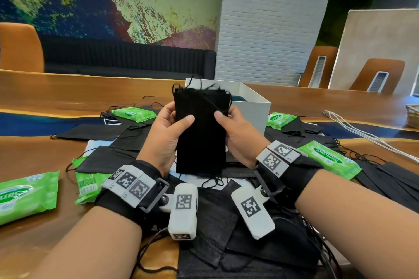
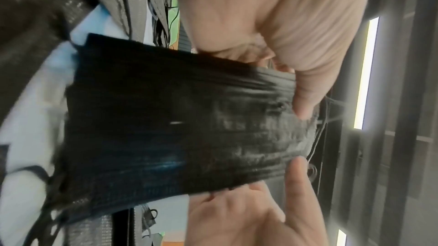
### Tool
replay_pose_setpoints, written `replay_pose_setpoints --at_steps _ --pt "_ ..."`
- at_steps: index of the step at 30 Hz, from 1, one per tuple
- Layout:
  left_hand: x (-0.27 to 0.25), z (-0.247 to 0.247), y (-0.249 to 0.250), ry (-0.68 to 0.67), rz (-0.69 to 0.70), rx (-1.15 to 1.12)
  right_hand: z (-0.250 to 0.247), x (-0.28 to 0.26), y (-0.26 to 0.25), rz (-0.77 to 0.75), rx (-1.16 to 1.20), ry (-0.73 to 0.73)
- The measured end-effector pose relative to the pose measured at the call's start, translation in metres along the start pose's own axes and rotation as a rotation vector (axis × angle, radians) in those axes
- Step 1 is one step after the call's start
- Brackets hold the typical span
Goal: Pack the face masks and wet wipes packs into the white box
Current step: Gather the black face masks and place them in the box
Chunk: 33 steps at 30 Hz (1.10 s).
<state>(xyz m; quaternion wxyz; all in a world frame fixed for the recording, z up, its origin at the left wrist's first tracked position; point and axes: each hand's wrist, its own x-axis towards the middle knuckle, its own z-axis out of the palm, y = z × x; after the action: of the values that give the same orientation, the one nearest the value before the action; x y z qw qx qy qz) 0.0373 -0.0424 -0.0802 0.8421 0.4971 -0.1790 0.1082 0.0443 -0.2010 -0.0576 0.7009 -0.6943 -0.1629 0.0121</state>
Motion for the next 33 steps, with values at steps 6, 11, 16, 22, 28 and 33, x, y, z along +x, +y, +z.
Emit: replay_pose_setpoints --at_steps 6,11,16,22,28,33 --pt "0.000 -0.001 -0.010 0.040 -0.086 0.068 -0.006 0.000 0.021 0.182 -0.230 -0.049" --pt "0.001 -0.001 -0.012 0.042 -0.125 0.089 -0.002 0.000 0.018 0.236 -0.272 -0.063" --pt "0.001 0.001 -0.008 0.074 -0.124 0.066 0.005 -0.001 0.016 0.283 -0.389 -0.131" --pt "0.003 0.000 -0.005 0.169 -0.043 -0.046 0.004 -0.009 0.004 0.303 -0.779 -0.163" --pt "0.007 -0.005 0.003 0.262 0.015 -0.131 0.006 -0.013 -0.004 0.197 -0.832 -0.197" --pt "0.003 -0.002 0.001 0.151 -0.075 -0.005 -0.008 -0.010 -0.017 0.057 -0.787 -0.053"
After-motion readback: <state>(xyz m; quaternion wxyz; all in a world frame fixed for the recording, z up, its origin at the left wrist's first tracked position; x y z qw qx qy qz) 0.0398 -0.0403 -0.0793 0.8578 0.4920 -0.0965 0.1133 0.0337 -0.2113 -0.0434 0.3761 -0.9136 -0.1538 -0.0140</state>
